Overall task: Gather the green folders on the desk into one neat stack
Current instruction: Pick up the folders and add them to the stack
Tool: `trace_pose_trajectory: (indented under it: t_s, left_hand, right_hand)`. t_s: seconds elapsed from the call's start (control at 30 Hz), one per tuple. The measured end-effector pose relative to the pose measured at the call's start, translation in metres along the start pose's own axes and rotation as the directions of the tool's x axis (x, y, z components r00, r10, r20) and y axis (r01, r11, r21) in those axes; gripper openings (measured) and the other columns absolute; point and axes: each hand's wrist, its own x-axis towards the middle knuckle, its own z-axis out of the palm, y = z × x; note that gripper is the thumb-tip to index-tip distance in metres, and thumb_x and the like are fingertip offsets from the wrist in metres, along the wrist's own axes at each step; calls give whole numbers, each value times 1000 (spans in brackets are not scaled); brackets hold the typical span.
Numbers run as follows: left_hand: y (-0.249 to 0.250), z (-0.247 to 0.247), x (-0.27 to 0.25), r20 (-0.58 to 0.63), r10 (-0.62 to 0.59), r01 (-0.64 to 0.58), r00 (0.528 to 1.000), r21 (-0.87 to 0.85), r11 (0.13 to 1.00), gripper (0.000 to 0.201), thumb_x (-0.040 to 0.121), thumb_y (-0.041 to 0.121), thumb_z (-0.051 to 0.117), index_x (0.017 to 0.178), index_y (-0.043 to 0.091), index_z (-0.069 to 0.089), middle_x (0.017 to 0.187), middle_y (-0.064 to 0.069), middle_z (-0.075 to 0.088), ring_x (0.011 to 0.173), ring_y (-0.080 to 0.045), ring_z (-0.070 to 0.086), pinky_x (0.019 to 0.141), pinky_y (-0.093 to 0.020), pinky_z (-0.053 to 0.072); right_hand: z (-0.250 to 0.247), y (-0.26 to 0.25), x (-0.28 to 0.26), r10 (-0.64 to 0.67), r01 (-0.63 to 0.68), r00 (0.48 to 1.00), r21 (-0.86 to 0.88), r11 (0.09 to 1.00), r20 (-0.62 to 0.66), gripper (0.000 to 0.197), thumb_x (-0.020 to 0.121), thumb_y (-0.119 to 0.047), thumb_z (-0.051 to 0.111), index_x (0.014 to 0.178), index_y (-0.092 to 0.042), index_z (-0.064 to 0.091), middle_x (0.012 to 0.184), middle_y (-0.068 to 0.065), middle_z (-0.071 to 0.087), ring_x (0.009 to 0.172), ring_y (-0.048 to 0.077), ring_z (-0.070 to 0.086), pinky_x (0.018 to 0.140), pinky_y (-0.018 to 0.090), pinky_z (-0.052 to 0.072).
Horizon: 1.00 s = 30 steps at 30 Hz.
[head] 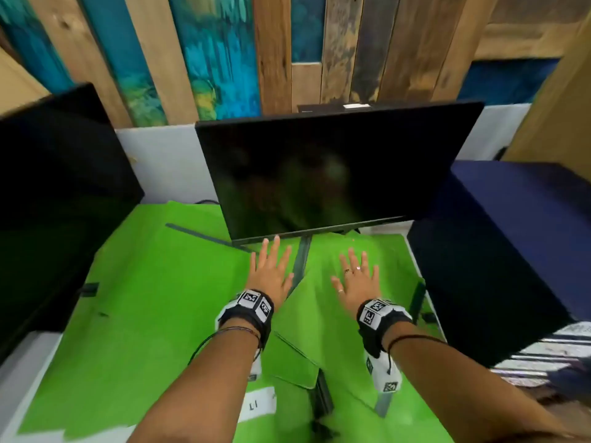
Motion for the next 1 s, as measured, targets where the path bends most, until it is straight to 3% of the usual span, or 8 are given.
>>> trace_pose_trajectory:
  t_s: [0.13,0.33,0.5,0.57,0.7,0.8,0.9,1.0]
  left_hand:
    - [-6,35,-15,301,-57,65,952,-17,998,60,98,41,29,150,19,8,159,-6,-2,147,-28,1,119,-45,10]
    - [3,37,-14,242,-73,114,967,-159,981,66,88,57,43,142,19,34,145,-5,31,132,-26,33,107,-40,35]
    - [27,32,-5,476,-181,287,861,-158,945,97,60,38,84,135,7,31,136,-12,40,127,-29,46,105,-38,43]
    - [30,35,-2,500,-223,328,837,-131,935,97,62,31,85,136,2,29,139,-13,44,128,-29,48,105,-34,43]
    - [24,35,0,484,-161,293,860,-211,932,73,66,34,82,123,4,48,126,-11,59,115,-28,59,97,-34,49]
    - [12,31,-1,476,-117,282,871,-292,914,73,72,34,77,130,8,42,131,-10,55,121,-29,54,101,-37,45]
    - [3,29,-4,454,-78,243,888,-317,917,76,74,33,75,136,11,35,133,-10,54,121,-28,53,102,-38,44]
    - [-5,22,-7,435,-4,181,900,-367,913,80,79,28,71,144,12,28,142,-10,46,129,-25,47,107,-32,38]
  right_hand:
    - [35,9,-11,62,-68,968,17,998,245,61,99,-44,21,149,-22,-5,158,3,-12,145,31,-9,115,52,6]
    - [44,8,-10,71,-85,953,37,996,293,65,98,-45,25,149,-22,-9,157,3,-16,145,31,-10,115,53,6]
    - [47,4,-7,87,-115,948,75,990,305,68,97,-46,29,149,-23,-8,157,3,-17,145,31,-10,114,54,6]
    - [47,3,-5,93,-122,950,80,989,299,69,97,-46,32,149,-23,-6,157,3,-15,145,31,-8,114,55,8]
    - [40,3,4,118,-165,951,145,976,285,72,94,-44,42,150,-21,2,158,3,-9,145,32,-3,112,58,16]
    - [28,1,15,109,-172,958,226,959,266,83,90,-39,54,150,-18,0,158,6,-10,146,31,-1,115,53,19]
    - [12,-6,23,-31,-20,978,242,970,204,96,84,-25,65,150,-20,-5,156,6,-19,146,27,2,118,40,18]
    - [-1,-19,32,-281,273,944,72,959,171,104,75,-13,74,149,-30,4,157,2,-13,146,24,-2,118,41,10]
